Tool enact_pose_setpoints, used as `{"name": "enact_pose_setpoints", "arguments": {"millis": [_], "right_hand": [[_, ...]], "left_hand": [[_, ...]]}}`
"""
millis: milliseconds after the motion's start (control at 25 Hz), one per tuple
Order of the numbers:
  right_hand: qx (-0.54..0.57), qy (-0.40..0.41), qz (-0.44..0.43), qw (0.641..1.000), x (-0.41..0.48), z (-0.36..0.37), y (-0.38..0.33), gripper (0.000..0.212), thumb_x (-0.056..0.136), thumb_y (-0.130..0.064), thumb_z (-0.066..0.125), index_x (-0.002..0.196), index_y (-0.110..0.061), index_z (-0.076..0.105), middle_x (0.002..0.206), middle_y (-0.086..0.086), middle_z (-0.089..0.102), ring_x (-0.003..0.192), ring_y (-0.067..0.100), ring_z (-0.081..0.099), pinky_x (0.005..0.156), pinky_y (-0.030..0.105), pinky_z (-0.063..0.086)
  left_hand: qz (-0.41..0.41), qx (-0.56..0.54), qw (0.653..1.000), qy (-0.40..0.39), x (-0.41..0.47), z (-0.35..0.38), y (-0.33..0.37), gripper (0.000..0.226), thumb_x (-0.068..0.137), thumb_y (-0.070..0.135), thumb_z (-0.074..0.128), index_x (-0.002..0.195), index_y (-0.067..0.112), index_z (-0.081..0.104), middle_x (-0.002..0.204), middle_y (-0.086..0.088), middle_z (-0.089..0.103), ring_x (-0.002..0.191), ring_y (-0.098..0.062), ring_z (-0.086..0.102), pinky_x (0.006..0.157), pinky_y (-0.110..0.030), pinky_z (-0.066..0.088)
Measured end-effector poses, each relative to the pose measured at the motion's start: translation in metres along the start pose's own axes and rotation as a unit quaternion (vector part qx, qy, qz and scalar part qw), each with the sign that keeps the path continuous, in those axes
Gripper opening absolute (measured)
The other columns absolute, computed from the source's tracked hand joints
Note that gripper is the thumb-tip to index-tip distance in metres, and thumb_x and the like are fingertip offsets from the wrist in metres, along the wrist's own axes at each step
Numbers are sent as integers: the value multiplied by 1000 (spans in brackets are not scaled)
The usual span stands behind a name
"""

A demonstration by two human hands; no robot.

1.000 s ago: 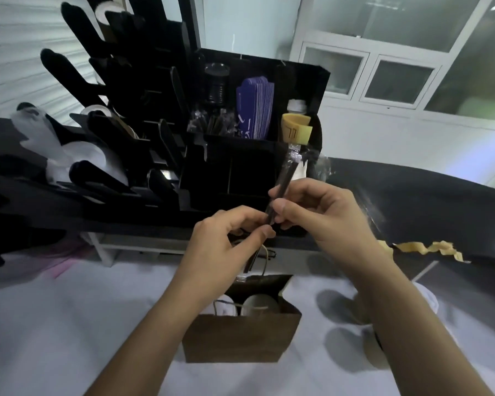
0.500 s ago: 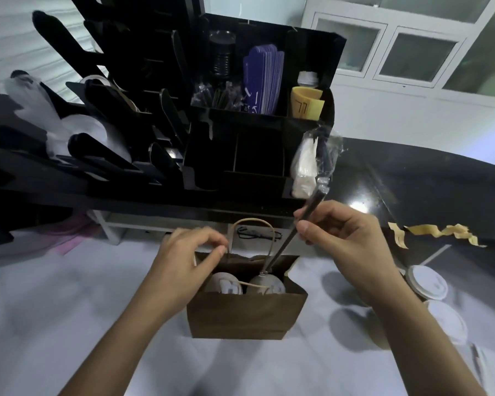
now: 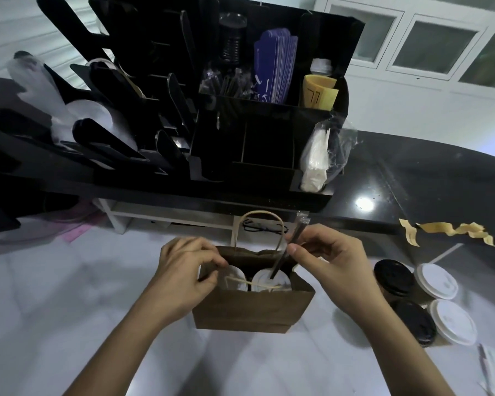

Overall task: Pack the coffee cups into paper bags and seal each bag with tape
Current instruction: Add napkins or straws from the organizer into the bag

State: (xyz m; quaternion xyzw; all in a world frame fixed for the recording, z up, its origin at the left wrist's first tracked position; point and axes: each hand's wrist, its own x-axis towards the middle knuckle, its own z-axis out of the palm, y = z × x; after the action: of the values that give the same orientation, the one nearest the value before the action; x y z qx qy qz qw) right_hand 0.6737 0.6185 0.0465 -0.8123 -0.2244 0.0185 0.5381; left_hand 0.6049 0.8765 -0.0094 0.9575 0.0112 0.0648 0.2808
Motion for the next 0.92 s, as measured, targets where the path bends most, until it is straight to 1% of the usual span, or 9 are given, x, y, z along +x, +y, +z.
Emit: {"name": "enact_pose_setpoints", "arguments": {"millis": [120,200,320,520,600,680,760,840,920], "right_hand": [[-22,-4,-18,1000,-1,6,5,16,89,-11,75,95,-25,75,92,-7,75,87,18,71,79,32,59],[-35,-5,-25,999,-1,9,8,16,88,-12,76,96,-26,75,94,-10,74,89,17,70,79,31,58],[-52,-9,-50,997,0,15,9,19,87,-10,77,98,-25,76,94,-12,72,88,15,68,76,25,57],[-152,-54,-98,982,12,27,21,19,90,-13,75,102,-28,75,97,-18,61,85,8,65,72,19,53],[-252,-77,-121,957,16,35,30,19,91,-19,70,106,-31,72,98,-16,59,79,8,63,65,27,55],[-363,-90,-147,916,21,48,39,16,91,-22,67,104,-30,71,93,-9,61,71,17,63,55,36,54],[-438,-97,-151,881,27,60,47,14,88,-21,68,98,-29,71,88,-6,62,68,22,64,51,37,52],[-475,-112,-136,862,32,70,51,16,88,-17,68,99,-28,71,92,-5,64,74,21,66,55,35,53],[-481,-129,-108,860,37,74,51,19,94,-18,62,109,-26,69,106,-3,67,88,22,68,67,35,56]], "left_hand": [[-1,12,999,-42,2,-1,-3,30,88,34,62,116,44,65,130,29,46,141,-4,23,120,-33,1],[-14,22,995,-93,3,-1,-7,49,83,42,62,131,46,54,148,27,33,150,-7,6,122,-36,-9],[-17,1,991,-132,3,-1,-11,78,76,50,64,147,48,32,159,24,15,151,-10,0,123,-37,2],[-10,-37,989,-142,4,-1,-13,102,72,45,74,153,50,12,160,26,8,150,-8,1,122,-37,13],[-9,-63,987,-149,4,0,-13,106,70,44,74,154,50,9,159,27,7,149,-6,6,122,-36,19],[-9,-91,985,-149,3,1,-13,107,68,44,73,153,53,8,157,31,6,148,-5,12,120,-37,26],[-6,-108,983,-147,3,1,-13,108,68,43,74,152,55,7,156,33,5,147,-4,15,119,-36,30],[-3,-119,982,-145,3,0,-13,109,68,41,75,152,54,7,156,33,6,147,-3,16,118,-35,32],[-4,-123,982,-142,3,0,-14,109,69,39,76,153,53,8,157,31,7,146,-3,17,118,-35,33]]}}
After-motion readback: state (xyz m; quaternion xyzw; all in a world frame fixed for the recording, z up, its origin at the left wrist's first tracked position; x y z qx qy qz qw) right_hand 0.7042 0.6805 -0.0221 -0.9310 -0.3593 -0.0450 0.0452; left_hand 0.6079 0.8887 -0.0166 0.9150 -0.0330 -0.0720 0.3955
